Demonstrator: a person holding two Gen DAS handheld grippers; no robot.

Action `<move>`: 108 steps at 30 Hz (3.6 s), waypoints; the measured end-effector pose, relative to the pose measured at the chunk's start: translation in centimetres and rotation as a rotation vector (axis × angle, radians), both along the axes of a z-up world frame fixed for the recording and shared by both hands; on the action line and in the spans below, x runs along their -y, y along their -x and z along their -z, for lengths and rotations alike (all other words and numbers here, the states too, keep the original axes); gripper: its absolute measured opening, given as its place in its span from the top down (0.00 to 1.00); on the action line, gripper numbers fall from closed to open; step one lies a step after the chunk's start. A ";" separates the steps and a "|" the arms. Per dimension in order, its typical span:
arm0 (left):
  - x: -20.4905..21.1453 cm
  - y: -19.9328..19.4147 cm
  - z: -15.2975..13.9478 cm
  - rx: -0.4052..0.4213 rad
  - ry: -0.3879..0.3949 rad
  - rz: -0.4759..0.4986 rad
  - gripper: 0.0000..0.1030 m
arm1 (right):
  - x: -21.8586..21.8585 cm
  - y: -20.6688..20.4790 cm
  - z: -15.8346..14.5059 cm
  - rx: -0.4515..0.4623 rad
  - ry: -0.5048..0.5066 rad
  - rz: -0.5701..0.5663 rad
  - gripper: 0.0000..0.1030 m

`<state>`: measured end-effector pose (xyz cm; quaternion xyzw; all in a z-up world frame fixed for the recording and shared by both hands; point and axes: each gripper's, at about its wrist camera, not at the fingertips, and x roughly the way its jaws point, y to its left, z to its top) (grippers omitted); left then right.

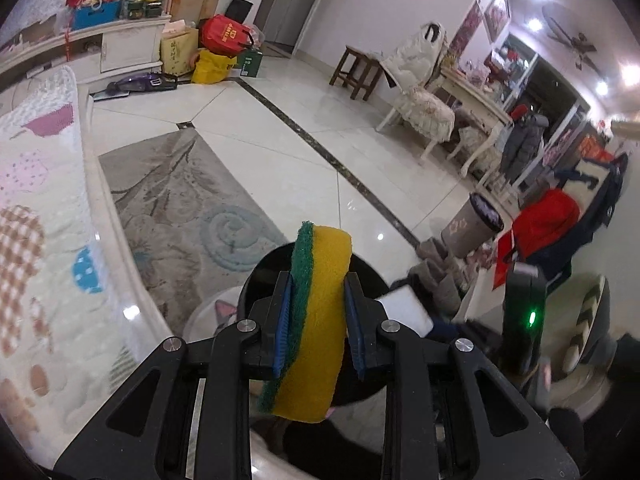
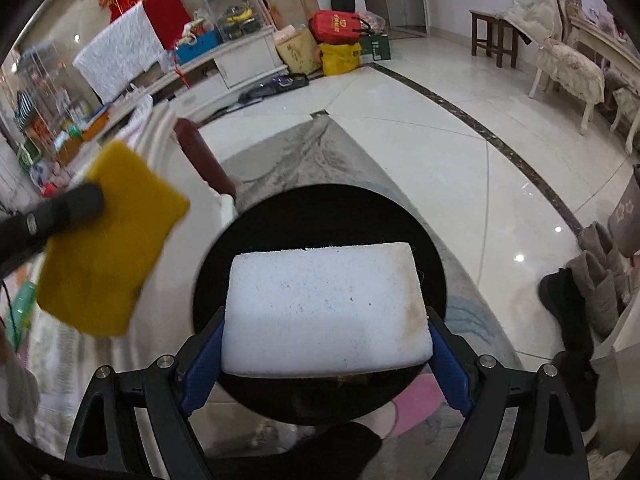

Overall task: Collect trash
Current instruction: 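Open the left tool over the bin while the right tool releases the foam block, then move both open tools back over the remaining trash on the table, then grasp the orange Crestor box with the left tool while the right tool grasps the seaweed bag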

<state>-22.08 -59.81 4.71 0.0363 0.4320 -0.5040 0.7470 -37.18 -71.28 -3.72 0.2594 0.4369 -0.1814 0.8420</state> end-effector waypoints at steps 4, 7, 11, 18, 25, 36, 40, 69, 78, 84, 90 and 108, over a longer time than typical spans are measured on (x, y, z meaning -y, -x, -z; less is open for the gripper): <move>0.7 -0.5 1.1 -0.054 0.010 0.002 0.41 | 0.6 0.9 0.6 0.006 -0.008 0.017 0.11; 0.9 -0.6 1.5 -0.059 0.002 0.010 0.41 | 0.8 1.2 0.7 0.001 -0.007 0.027 0.10; 0.0 -0.1 1.2 -0.015 -0.022 0.000 0.41 | 0.7 1.6 0.2 0.026 -0.028 0.039 0.10; -2.9 1.1 -0.3 0.119 -0.058 -0.074 0.41 | -0.8 2.2 -1.2 0.060 -0.019 0.056 0.10; -7.7 2.5 -2.0 0.204 -0.054 -0.155 0.41 | -3.6 2.4 -4.5 0.107 0.024 0.016 0.10; -14.7 3.0 -4.2 0.306 -0.054 -0.237 0.41 | -8.5 0.6 -7.9 0.153 0.058 -0.045 0.10; -17.0 2.9 -4.4 0.303 -0.059 -0.276 0.41 | -10.5 -0.5 -8.9 0.162 0.073 -0.088 0.10; -40.5 -5.2 -3.0 0.186 -0.147 -0.656 0.41 | -29.3 -14.2 -12.0 0.229 0.002 -0.621 0.10; -46.5 -8.1 -2.5 0.174 -0.178 -0.770 0.41 | -35.3 -19.6 -11.9 0.228 -0.019 -0.871 0.08; -47.0 -9.7 -2.4 0.133 -0.139 -0.747 0.41 | -39.0 -22.8 -10.3 0.179 0.040 -1.053 0.06; -46.3 -11.6 -2.3 0.094 -0.075 -0.669 0.35 | -40.1 -25.4 -6.2 0.056 0.044 -1.058 0.06; -36.9 -18.2 -1.1 0.231 -0.194 -0.582 0.29 | -30.2 -19.3 -7.3 0.126 0.060 -0.647 0.43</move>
